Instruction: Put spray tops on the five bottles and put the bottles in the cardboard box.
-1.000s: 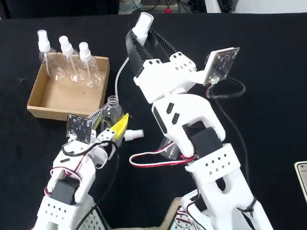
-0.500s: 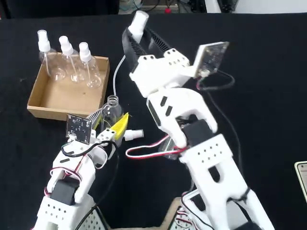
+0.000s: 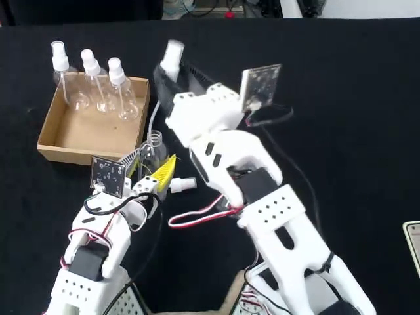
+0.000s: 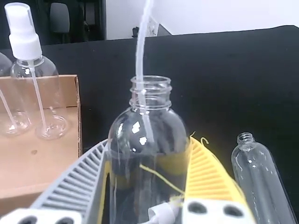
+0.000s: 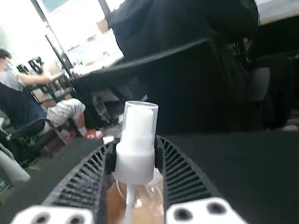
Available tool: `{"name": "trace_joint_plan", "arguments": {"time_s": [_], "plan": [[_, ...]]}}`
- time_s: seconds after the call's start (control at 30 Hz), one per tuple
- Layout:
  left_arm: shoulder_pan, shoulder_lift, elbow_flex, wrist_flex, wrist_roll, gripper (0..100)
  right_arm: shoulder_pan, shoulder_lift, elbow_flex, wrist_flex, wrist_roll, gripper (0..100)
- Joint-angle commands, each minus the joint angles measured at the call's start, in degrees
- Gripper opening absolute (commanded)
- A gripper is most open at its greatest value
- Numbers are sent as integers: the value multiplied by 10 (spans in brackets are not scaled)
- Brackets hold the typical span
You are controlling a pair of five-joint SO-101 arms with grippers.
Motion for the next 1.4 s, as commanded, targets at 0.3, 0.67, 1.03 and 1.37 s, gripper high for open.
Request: {"name": "trace_joint_plan", "arguments": {"time_s": [0.3,0.67,1.03,1.37], "plan": [[0,-7,-18,-12,1,123,-4,-129,59,105,7,11],[7,-7,-18,-9,4,123,-53,-164,104,127,31,11],[7,-7,-18,-9,4,123,-73,-113,88,106,91,11],[7,-7,-5,-9,1,123,-74,-72,55,168,92,11]]}}
